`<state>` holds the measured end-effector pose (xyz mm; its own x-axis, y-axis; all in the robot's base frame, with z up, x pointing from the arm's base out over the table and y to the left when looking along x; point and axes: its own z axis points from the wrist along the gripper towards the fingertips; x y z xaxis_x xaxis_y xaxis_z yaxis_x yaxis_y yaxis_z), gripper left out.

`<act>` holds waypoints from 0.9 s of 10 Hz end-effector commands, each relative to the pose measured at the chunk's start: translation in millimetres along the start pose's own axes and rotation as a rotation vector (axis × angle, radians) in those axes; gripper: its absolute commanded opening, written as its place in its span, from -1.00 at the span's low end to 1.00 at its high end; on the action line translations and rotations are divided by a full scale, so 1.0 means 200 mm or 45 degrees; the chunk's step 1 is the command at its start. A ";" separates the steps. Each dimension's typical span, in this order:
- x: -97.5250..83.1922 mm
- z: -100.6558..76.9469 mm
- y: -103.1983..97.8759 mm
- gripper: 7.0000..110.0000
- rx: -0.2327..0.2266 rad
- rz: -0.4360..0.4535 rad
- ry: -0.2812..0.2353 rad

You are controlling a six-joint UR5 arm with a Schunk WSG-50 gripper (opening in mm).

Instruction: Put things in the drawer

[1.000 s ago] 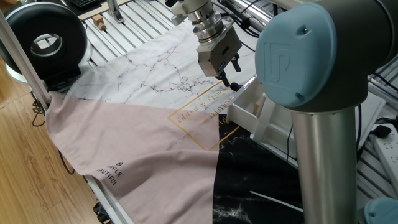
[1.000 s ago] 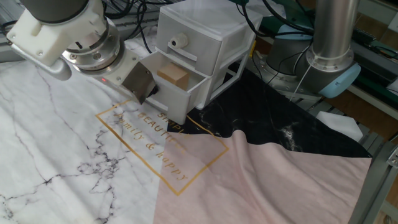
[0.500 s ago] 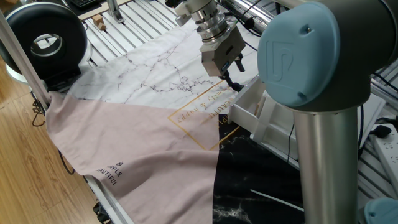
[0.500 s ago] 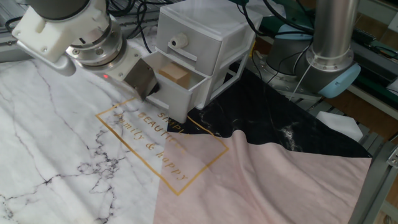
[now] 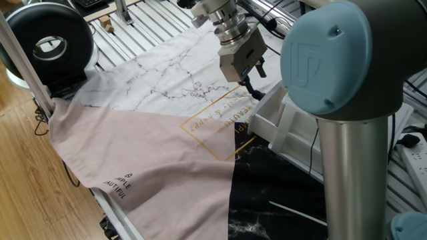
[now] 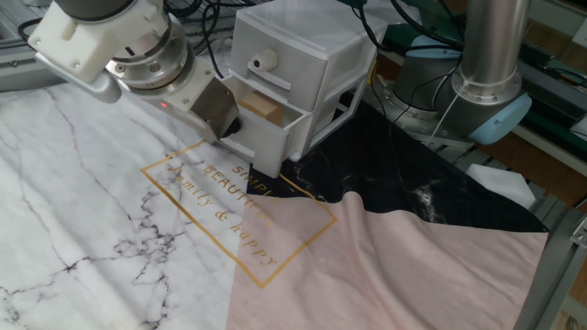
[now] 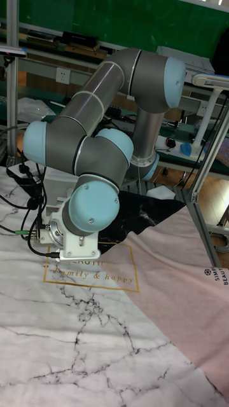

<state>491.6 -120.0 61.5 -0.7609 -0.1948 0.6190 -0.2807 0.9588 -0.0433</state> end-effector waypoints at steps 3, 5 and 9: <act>0.09 0.07 0.02 0.15 -0.034 -0.036 0.022; 0.12 0.10 0.04 0.15 -0.062 -0.071 0.037; 0.16 0.15 0.03 0.15 -0.051 -0.070 0.039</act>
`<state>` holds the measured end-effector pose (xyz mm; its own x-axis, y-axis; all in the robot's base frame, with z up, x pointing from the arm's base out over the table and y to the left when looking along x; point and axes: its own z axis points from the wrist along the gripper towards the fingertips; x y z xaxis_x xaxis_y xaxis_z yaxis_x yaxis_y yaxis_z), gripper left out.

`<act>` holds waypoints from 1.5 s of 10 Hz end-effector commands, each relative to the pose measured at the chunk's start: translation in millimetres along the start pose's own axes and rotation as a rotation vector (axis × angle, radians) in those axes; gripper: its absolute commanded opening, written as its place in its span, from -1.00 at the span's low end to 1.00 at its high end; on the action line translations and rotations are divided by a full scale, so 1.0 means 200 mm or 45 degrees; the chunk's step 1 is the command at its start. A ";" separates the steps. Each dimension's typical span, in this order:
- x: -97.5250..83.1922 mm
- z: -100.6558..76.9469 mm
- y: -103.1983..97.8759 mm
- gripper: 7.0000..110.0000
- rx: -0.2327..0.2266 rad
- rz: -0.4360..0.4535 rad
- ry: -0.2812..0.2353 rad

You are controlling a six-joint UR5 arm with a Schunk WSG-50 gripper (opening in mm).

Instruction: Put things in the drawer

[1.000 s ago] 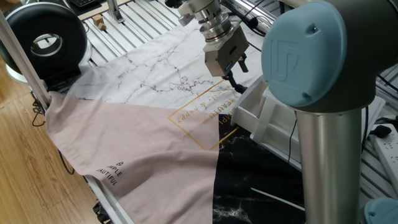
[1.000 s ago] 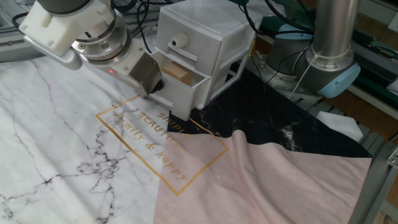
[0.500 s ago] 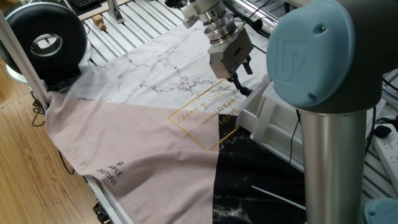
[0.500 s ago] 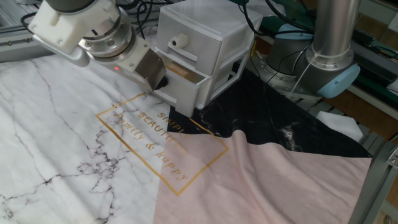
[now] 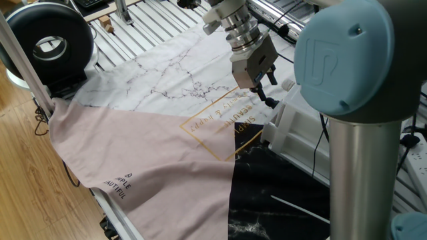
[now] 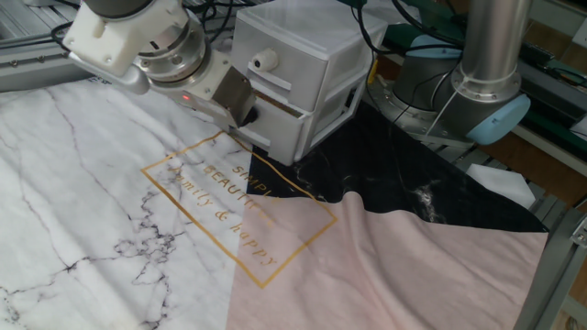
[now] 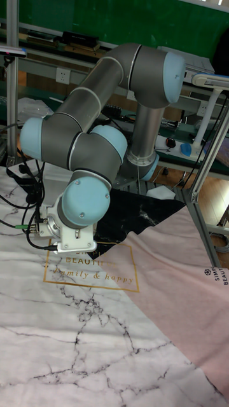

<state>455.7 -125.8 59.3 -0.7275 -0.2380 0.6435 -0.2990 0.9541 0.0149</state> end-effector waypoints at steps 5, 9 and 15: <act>0.08 0.06 0.02 0.15 -0.031 -0.021 0.024; 0.11 0.10 0.01 0.15 -0.029 -0.053 0.031; 0.10 0.15 0.01 0.15 -0.023 -0.077 0.009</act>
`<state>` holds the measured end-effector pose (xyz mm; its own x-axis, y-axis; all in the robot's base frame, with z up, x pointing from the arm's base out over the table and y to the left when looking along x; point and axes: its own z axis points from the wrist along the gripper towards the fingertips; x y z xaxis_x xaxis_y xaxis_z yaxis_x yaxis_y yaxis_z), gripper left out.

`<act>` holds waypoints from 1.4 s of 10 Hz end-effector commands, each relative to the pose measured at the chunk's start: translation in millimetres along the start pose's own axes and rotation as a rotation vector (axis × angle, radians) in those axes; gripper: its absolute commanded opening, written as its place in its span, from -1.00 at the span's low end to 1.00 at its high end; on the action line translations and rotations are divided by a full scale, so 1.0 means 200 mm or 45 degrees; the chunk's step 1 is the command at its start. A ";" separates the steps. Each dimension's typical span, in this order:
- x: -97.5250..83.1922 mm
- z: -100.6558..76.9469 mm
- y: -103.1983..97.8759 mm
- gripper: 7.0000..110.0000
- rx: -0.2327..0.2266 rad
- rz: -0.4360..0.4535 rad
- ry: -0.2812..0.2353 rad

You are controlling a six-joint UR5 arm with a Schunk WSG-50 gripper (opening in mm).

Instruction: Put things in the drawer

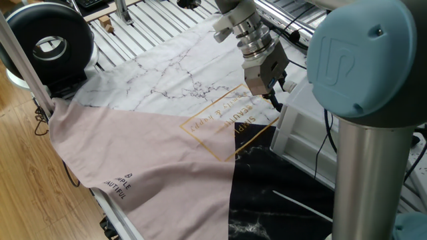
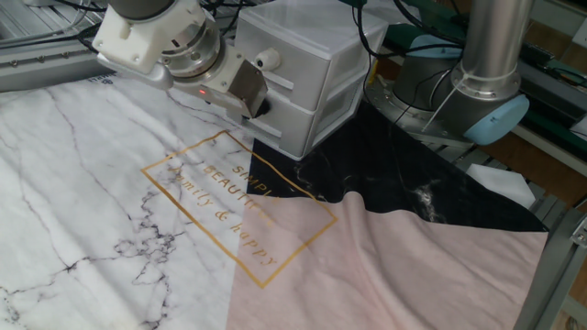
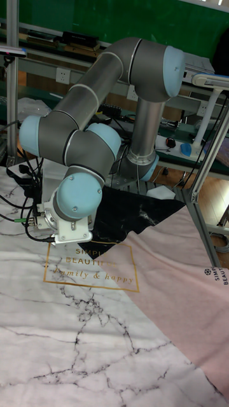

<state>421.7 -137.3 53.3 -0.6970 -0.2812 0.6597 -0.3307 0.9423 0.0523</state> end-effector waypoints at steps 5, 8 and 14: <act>-0.18 -0.11 0.01 0.15 -0.015 -0.042 -0.096; -0.28 -0.15 0.00 0.15 -0.004 -0.045 -0.129; -0.69 -0.66 0.12 0.15 0.059 0.067 -0.416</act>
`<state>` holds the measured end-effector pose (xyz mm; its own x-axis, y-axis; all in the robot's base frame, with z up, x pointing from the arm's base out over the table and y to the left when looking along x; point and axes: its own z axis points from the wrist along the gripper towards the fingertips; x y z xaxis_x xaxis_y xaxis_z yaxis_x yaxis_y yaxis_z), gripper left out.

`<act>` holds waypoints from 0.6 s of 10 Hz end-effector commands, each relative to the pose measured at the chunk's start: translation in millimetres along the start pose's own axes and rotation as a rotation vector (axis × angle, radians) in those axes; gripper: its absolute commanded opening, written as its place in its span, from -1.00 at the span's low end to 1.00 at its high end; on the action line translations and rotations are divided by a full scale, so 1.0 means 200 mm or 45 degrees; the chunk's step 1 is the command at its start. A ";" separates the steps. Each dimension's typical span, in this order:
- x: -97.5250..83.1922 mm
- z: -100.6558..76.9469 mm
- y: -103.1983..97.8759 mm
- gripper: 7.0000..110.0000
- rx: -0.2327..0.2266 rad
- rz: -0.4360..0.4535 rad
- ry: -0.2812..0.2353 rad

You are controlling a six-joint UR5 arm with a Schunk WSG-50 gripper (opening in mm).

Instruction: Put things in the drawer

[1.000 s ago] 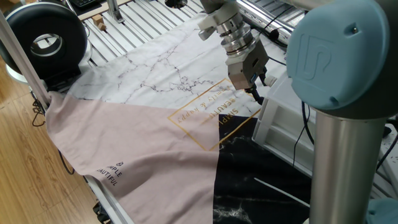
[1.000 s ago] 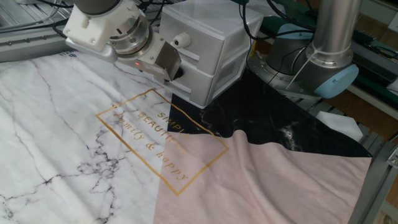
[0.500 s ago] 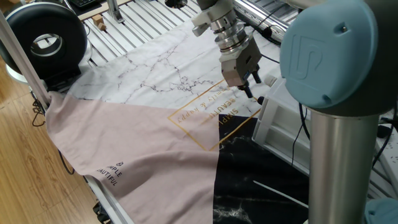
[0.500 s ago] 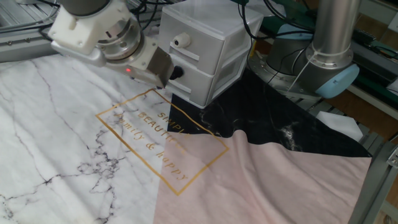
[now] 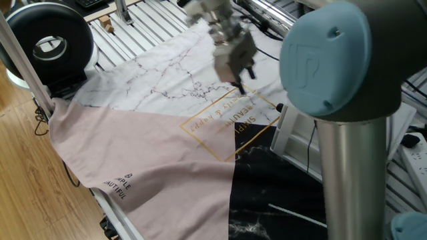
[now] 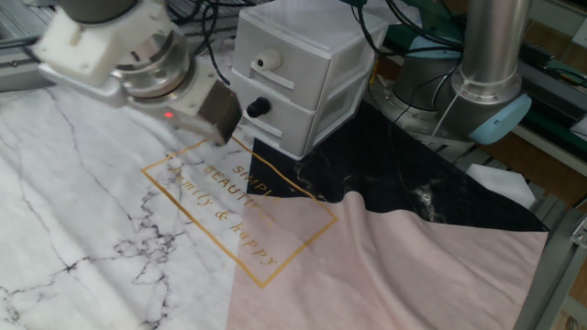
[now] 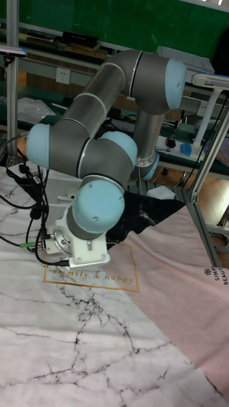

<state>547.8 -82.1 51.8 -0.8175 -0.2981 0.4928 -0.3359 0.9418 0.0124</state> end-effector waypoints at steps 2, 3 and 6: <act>-0.38 -0.38 0.22 0.15 -0.015 0.160 -0.412; -0.46 -0.51 0.27 -0.28 0.005 0.248 -0.585; -0.53 -0.78 0.39 -0.28 -0.027 0.329 -0.991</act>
<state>654.0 13.4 98.2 -0.9892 -0.1454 -0.0191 -0.1444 0.9884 -0.0472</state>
